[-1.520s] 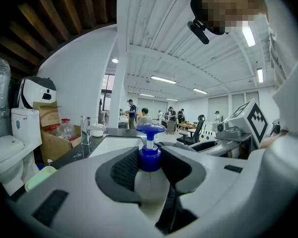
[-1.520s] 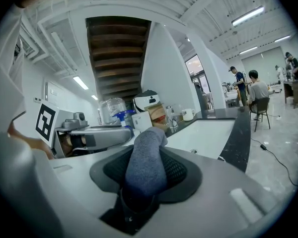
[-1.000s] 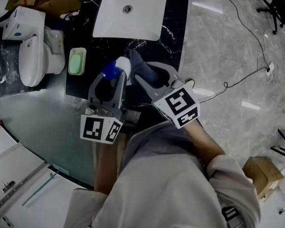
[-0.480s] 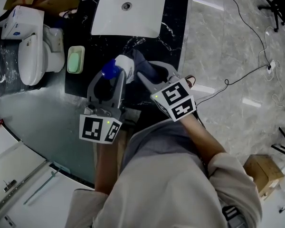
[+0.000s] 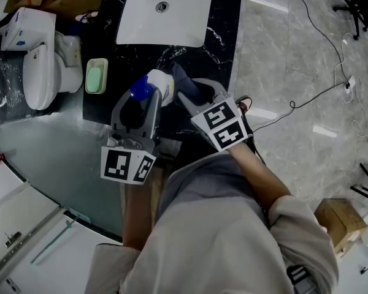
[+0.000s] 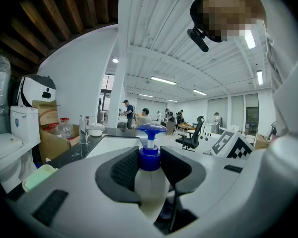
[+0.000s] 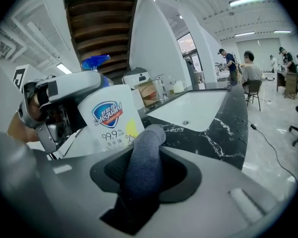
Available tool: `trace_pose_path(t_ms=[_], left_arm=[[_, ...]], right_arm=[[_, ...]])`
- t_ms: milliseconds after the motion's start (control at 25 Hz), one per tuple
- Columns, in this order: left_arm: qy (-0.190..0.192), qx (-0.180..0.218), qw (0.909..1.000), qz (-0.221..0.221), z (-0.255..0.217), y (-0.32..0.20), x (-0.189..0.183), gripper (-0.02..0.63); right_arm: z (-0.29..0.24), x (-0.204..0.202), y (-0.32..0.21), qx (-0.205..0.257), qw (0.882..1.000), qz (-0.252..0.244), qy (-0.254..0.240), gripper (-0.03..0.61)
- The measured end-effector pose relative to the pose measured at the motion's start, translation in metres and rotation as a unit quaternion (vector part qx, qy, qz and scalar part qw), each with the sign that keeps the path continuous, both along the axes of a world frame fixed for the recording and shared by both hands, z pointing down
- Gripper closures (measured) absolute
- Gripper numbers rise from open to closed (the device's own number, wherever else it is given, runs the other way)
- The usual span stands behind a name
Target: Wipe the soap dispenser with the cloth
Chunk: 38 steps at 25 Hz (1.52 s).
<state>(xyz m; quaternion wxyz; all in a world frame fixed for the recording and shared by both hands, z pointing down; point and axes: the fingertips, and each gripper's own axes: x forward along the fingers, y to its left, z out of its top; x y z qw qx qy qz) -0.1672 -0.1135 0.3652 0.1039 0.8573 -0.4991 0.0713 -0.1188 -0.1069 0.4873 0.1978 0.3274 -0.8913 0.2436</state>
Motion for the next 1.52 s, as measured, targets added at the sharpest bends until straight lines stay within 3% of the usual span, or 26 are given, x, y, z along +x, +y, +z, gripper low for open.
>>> trace_pose_path(t_ms=[360, 1520], left_arm=[[0.006, 0.005, 1.0000, 0.003, 0.000, 0.001, 0.000, 0.476], [0.024, 0.012, 0.9995, 0.014, 0.000, 0.001, 0.000, 0.476]], right_arm=[[0.000, 0.000, 0.002, -0.019, 1.000, -0.002, -0.013, 0.440], [-0.034, -0.006, 0.012, -0.006, 0.999, -0.026, -0.037, 0.439]])
